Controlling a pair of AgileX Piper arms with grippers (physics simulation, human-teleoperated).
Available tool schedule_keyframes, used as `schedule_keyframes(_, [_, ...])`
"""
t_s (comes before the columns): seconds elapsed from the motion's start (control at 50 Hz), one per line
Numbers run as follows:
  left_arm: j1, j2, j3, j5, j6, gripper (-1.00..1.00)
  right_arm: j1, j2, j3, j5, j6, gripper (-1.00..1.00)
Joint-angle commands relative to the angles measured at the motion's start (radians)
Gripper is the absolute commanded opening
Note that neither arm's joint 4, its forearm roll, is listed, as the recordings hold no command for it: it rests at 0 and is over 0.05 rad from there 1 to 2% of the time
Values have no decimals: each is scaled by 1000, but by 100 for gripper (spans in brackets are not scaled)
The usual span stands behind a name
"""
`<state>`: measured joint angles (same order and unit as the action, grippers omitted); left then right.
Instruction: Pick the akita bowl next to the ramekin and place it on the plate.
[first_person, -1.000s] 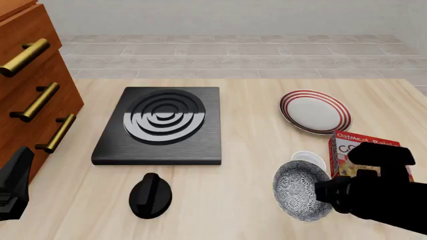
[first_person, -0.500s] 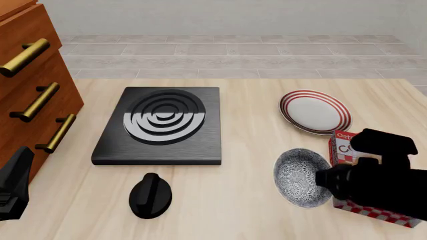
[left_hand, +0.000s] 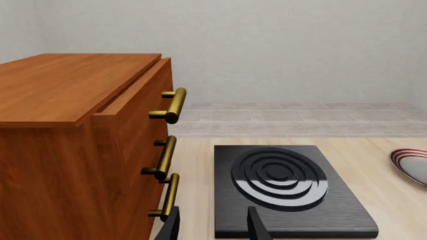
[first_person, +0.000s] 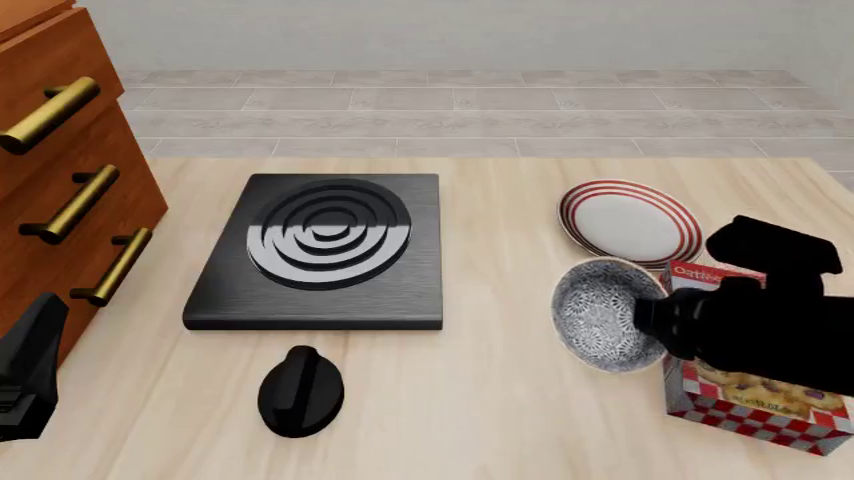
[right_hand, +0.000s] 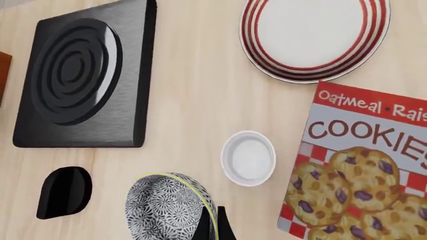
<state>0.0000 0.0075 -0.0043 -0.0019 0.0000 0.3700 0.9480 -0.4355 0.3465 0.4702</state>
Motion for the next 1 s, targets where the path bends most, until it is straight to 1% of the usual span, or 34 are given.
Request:
schedule_keyframes(0.02, [0, 0, 0, 0, 0, 100, -42, 31, -32, -22, 4, -100])
schedule_keyframes(0.36, [0, 0, 0, 0, 0, 100, -59, 81, -27, -71, -10, -100])
schedule_keyframes(0.5, [0, 0, 0, 0, 0, 100, -95, 101, -36, -90, -11, -100])
schedule_keyframes(0.54, [0, 0, 0, 0, 0, 100, -123, 98, -36, -90, -9, -100])
schedule_keyframes(0.56, [0, 0, 0, 0, 0, 100, -126, 101, -43, -89, -18, -100])
schedule_keyframes(0.62, [0, 0, 0, 0, 0, 100, -130, 105, -50, -89, -17, -100])
schedule_keyframes(0.66, [0, 0, 0, 0, 0, 100, -148, 106, -55, -89, -22, -100])
schedule_keyframes(0.82, [0, 0, 0, 0, 0, 100, -172, 138, -77, -107, -19, -100])
schedule_keyframes(0.96, [0, 0, 0, 0, 0, 100, -205, 170, -95, -125, -27, -100])
schedule_keyframes(1.0, [0, 0, 0, 0, 0, 100, -212, 183, -101, -134, -20, -100])
